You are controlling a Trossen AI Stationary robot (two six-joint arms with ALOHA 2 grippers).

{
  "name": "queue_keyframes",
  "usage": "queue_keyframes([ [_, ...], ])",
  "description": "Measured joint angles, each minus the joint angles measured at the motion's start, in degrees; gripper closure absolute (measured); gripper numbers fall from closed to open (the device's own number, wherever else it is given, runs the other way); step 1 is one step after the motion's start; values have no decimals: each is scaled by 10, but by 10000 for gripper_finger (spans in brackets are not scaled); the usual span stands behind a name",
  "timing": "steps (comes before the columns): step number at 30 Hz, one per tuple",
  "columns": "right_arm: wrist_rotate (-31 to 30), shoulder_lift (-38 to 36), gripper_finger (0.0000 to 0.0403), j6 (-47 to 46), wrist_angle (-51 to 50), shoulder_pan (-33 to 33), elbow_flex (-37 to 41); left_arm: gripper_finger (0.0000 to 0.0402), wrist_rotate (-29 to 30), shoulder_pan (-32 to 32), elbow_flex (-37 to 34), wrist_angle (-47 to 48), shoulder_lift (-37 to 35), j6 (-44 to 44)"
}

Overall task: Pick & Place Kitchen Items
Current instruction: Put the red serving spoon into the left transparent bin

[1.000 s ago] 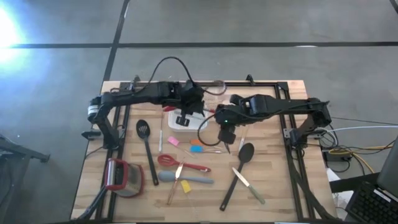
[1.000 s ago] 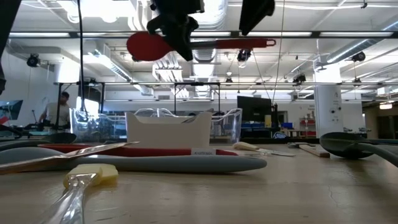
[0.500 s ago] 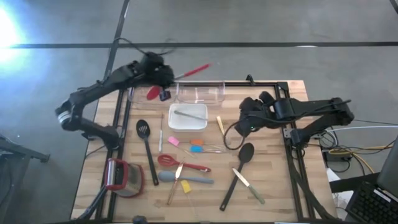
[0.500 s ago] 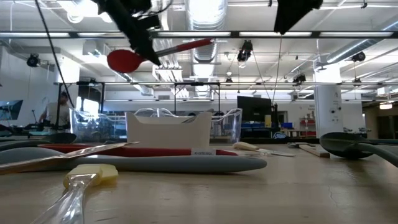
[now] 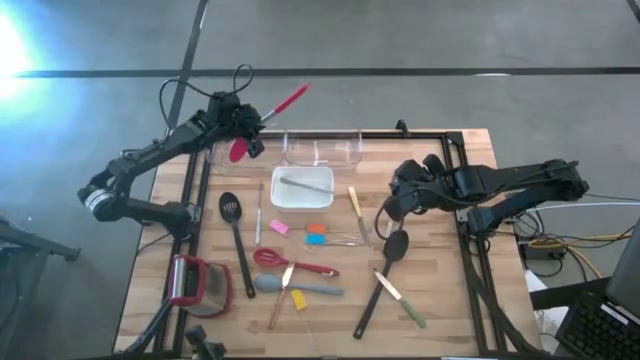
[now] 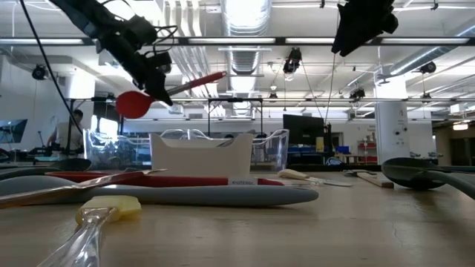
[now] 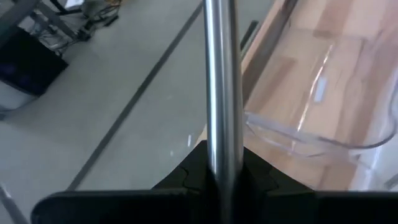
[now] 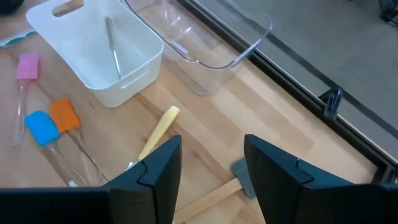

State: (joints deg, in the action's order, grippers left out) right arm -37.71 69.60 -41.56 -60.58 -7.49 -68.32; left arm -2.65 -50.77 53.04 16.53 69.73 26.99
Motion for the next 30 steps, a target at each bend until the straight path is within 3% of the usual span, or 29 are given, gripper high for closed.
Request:
queue_keyframes([
  [4,0,0,236,-1,2,0,7,356,30,-12,0,2,4,33],
  [12,2,0,236,-12,5,0,27,356,32,-50,-14,26,4,44],
  [20,0,0,236,-5,43,0,46,356,58,-49,-50,-29,12,71],
  [30,0,0,236,4,58,0,46,356,93,16,-55,-63,24,-51],
])
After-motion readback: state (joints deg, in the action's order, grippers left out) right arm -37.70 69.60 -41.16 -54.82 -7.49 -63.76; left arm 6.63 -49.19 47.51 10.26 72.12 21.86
